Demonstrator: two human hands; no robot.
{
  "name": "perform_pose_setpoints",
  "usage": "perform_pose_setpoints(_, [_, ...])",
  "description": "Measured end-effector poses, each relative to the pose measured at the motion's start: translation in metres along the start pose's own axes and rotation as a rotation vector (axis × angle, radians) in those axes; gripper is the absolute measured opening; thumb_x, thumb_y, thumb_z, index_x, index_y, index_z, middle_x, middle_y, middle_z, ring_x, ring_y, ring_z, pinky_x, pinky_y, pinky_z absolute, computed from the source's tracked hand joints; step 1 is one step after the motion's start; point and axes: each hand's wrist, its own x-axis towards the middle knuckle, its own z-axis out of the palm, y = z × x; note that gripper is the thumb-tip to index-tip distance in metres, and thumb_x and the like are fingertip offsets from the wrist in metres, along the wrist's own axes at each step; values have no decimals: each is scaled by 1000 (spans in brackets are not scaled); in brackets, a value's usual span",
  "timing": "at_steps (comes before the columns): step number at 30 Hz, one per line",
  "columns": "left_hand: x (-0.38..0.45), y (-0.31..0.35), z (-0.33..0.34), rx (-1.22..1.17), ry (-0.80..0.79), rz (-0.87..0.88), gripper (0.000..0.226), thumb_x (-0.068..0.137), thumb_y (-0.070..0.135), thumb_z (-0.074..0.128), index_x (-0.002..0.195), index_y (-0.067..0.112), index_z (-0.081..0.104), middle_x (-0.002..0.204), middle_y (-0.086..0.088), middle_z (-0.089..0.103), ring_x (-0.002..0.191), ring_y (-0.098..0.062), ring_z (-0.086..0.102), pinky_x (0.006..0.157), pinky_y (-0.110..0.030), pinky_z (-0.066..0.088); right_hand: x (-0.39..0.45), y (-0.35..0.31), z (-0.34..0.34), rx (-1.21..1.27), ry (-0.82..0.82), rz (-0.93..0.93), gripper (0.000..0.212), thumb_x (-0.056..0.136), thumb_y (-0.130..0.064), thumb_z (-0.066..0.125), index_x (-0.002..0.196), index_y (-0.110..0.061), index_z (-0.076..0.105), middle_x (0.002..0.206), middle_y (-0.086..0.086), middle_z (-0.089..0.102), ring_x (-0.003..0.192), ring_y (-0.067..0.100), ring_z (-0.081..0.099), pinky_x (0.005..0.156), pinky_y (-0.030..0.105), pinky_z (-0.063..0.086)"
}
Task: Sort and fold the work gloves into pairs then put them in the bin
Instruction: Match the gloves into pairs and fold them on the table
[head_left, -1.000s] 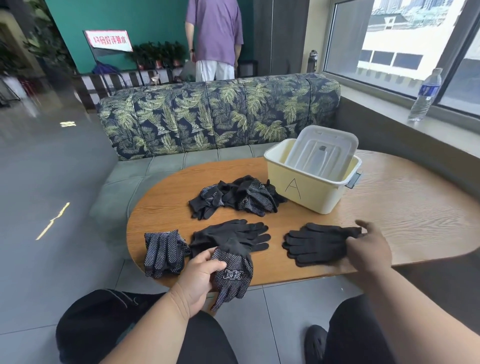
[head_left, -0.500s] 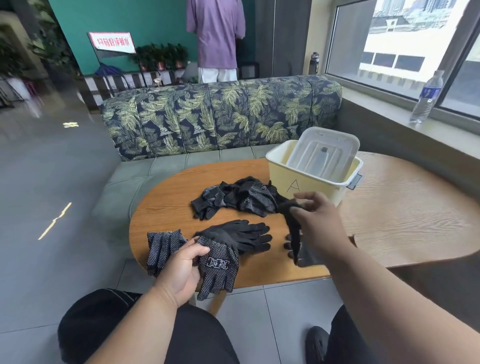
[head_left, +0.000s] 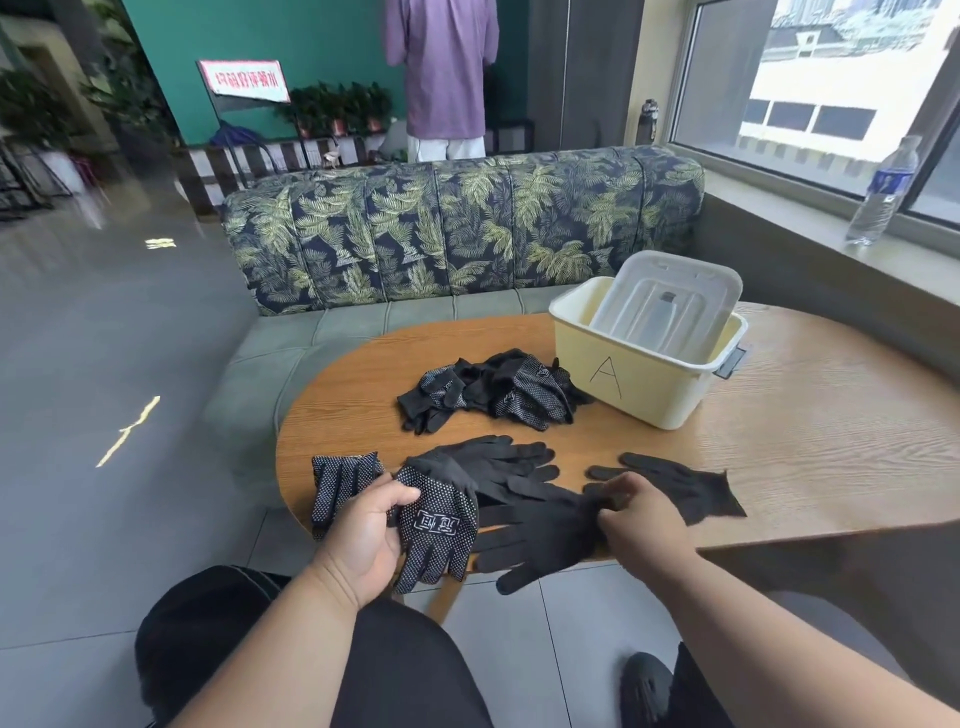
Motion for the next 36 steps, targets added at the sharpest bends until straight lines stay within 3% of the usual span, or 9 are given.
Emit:
perform_pose_setpoints(4, [0, -4, 15, 76, -62, -25, 29, 93, -6, 47, 109, 6, 68, 104, -21, 71, 86, -32, 71, 85, -44, 56, 4, 4, 0, -435, 101, -272, 36, 86, -29, 65, 122, -36, 65, 119, -1, 58, 106, 25, 62, 82, 34, 49])
perform_pose_setpoints(7, [-2, -9, 28, 153, -125, -46, 31, 93, -11, 46, 117, -2, 64, 103, -23, 69, 85, -32, 69, 79, -39, 58, -1, -5, 1, -292, 108, -345, 23, 90, -48, 62, 109, -36, 69, 104, -8, 61, 98, 20, 62, 85, 35, 50])
perform_pose_setpoints(11, [-7, -21, 39, 239, -223, -83, 33, 90, -14, 47, 119, -6, 62, 107, -28, 68, 94, -36, 67, 86, -43, 56, -17, -28, 0, 293, -480, -113, 47, 91, -61, 62, 88, -14, 69, 76, 5, 65, 69, 12, 59, 66, 26, 47])
perform_pose_setpoints(14, [-8, -30, 44, 280, -263, -88, 33, 90, -14, 49, 120, -7, 61, 112, -33, 68, 99, -38, 67, 91, -48, 56, -29, -37, -1, 461, -680, -106, 28, 101, -30, 66, 88, -6, 61, 67, 2, 61, 53, 7, 59, 51, 14, 44])
perform_pose_setpoints(18, [-4, -35, 42, 319, -232, -54, 32, 93, -11, 55, 121, 1, 64, 113, -29, 71, 98, -38, 70, 91, -50, 58, -24, -37, 2, 608, -725, -55, 15, 96, -18, 71, 105, -7, 76, 94, 18, 72, 80, 31, 66, 85, 42, 58])
perform_pose_setpoints(22, [3, -34, 30, 438, -187, -12, 29, 98, 4, 62, 126, 10, 64, 110, -16, 75, 88, -20, 72, 73, -30, 57, -21, -52, -5, 631, -652, -68, 9, 102, -15, 58, 105, -12, 66, 76, 11, 62, 53, 18, 54, 50, 28, 38])
perform_pose_setpoints(26, [9, -31, 20, 442, -160, -15, 28, 101, 13, 60, 128, 14, 64, 97, -3, 70, 72, -9, 61, 62, -23, 41, -19, -75, -7, 777, -729, -36, 9, 101, -13, 56, 107, -7, 59, 80, 21, 62, 53, 24, 56, 42, 26, 43])
perform_pose_setpoints(32, [5, -26, 15, 501, -67, 87, 47, 81, 37, 74, 126, 29, 63, 113, 3, 70, 101, -12, 66, 83, -27, 49, -8, -72, -19, 854, -629, 120, 15, 100, -13, 49, 104, -1, 58, 70, 13, 66, 48, 22, 58, 41, 24, 43])
perform_pose_setpoints(36, [1, -30, 16, 533, -57, 148, 34, 92, 40, 70, 124, 31, 66, 124, 5, 69, 115, -11, 64, 94, -30, 49, -10, -68, -11, 833, -602, 136, 16, 98, -11, 50, 103, 1, 59, 80, 19, 65, 53, 26, 58, 46, 29, 45])
